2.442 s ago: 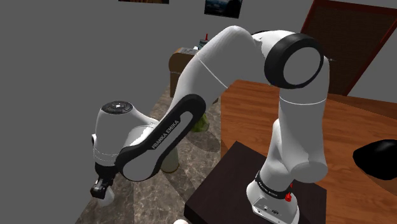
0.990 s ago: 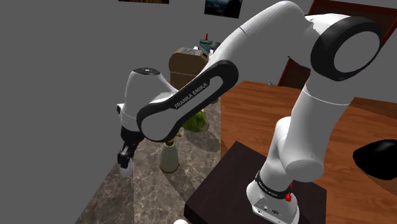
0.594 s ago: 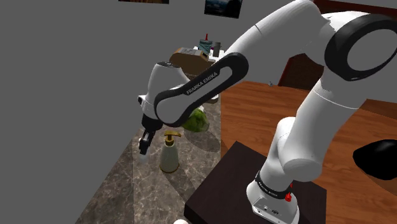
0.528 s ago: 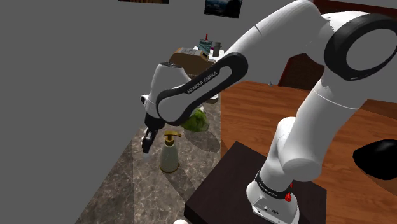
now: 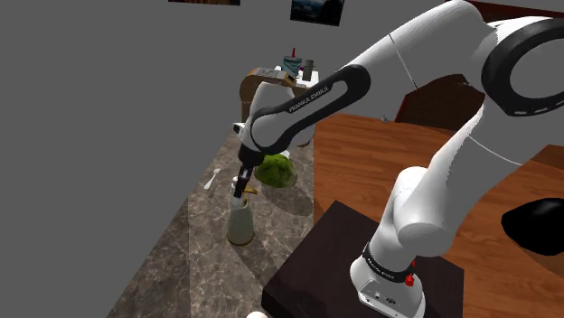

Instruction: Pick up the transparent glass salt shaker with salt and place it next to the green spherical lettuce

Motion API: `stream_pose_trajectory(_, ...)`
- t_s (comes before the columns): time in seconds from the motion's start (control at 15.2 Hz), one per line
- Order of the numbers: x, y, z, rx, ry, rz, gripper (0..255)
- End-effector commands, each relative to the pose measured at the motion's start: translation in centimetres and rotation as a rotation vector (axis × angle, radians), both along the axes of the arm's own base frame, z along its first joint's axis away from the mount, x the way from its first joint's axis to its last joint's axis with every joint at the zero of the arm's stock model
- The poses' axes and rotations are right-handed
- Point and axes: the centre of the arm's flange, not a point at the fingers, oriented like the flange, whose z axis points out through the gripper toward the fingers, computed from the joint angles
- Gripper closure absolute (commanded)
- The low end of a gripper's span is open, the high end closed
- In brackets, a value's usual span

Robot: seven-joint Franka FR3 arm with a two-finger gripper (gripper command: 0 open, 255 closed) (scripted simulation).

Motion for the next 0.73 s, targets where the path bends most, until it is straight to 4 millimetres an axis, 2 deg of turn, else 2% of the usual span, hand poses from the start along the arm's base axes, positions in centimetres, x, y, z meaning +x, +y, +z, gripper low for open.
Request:
stream_pose_trajectory(0.0,-0.1,-2.8,-0.3,0.000,0.000,0.002,255)
stream_pose_trajectory(0.66,-0.6,-16.0,-0.3,0.000,0.000,0.002,255)
